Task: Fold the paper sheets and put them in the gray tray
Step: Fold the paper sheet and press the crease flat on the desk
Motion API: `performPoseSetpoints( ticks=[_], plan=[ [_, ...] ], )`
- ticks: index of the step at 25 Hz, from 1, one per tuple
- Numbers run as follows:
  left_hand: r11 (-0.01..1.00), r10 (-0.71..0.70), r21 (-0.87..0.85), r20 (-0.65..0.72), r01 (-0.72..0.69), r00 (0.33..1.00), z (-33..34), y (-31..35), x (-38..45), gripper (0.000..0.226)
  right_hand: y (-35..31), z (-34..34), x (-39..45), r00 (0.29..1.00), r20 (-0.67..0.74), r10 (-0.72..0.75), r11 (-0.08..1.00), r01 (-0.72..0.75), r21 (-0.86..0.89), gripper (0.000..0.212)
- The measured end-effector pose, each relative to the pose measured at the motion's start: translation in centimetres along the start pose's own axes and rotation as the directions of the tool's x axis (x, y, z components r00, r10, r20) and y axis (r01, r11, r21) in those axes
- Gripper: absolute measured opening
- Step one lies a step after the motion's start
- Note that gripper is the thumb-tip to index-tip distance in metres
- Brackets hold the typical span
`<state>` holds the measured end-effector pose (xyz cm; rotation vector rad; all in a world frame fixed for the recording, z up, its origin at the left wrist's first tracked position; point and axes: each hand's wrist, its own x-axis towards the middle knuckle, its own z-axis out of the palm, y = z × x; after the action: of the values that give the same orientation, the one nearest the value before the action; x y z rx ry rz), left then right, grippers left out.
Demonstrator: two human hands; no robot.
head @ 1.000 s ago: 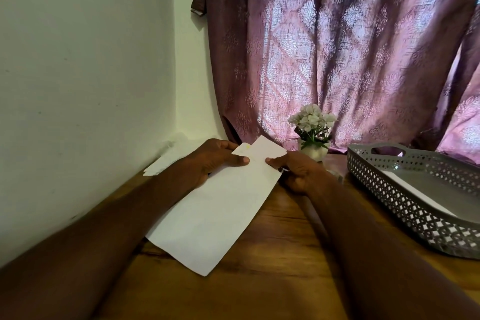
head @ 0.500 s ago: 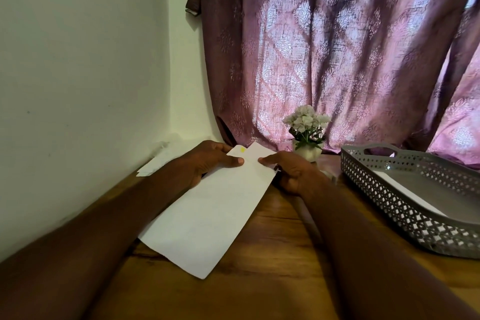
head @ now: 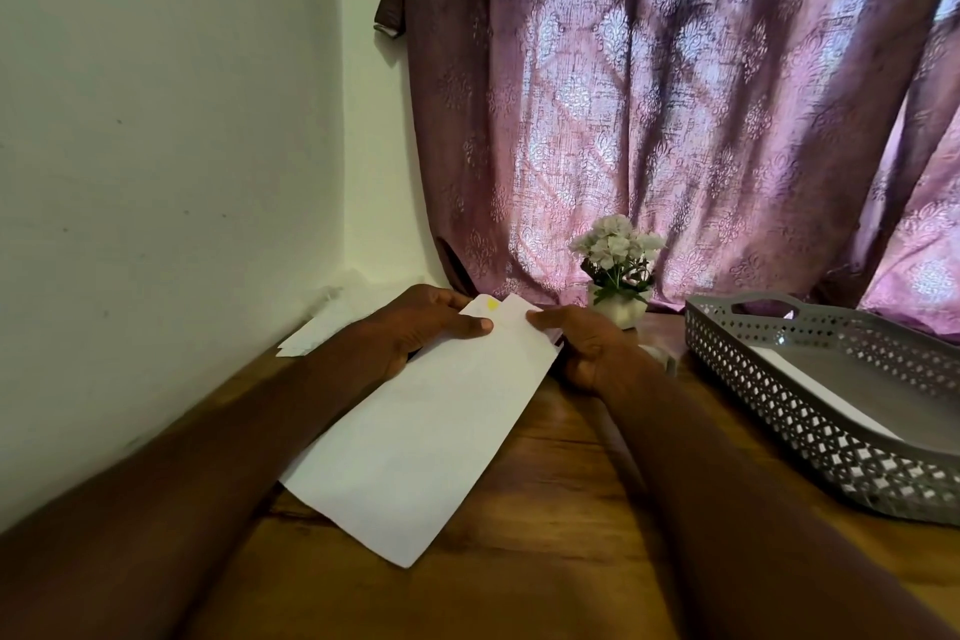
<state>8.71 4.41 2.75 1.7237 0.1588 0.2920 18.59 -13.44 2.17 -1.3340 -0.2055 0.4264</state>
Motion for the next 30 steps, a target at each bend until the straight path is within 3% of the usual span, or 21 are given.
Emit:
performPoseSetpoints(
  ticks=[4,8,15,19,22,25,27,30],
  plan=[
    [1.000,-0.005,0.021,-0.012,0.005,1.000,0.08,-0.06,0.03,0.022,0.03,0.15,-0.02,1.000,0.006,0.007,0.997,-0.007,-0.083,0.045],
    [1.000,0.002,0.003,-0.001,-0.002,1.000,0.06,0.07,-0.14,0.022,0.02,-0.02,0.07,0.999,0.035,0.019,1.000,-0.019,0.004,0.044],
    [1.000,-0.009,0.008,-0.007,0.009,1.000,0.24,0.14,-0.19,0.024,-0.04,0.10,0.20,0.997,0.071,0.014,1.000,-0.014,-0.005,0.044],
    [1.000,-0.003,0.003,-0.014,0.003,1.000,0.06,0.25,-0.23,0.021,0.09,0.33,0.40,0.999,0.037,0.022,1.000,-0.022,-0.021,0.030],
    [1.000,-0.014,0.012,-0.020,0.014,1.000,0.14,0.27,-0.29,0.024,-0.09,0.33,0.12,0.999,0.043,0.022,0.999,-0.021,-0.027,0.035],
    [1.000,-0.016,-0.005,-0.013,0.016,1.000,0.14,0.21,-0.32,0.022,-0.03,0.40,-0.16,0.997,0.078,0.005,1.000,-0.007,0.030,0.015],
    [1.000,-0.010,-0.005,-0.034,0.010,0.999,0.01,0.18,-0.26,0.022,0.08,0.51,0.15,0.994,-0.050,-0.093,0.995,0.091,-0.039,0.007],
    [1.000,-0.008,-0.002,-0.083,0.008,0.997,-0.28,0.14,-0.06,0.026,-0.12,0.71,0.56,0.928,-0.163,-0.334,0.908,0.270,-0.321,0.017]
  ],
)
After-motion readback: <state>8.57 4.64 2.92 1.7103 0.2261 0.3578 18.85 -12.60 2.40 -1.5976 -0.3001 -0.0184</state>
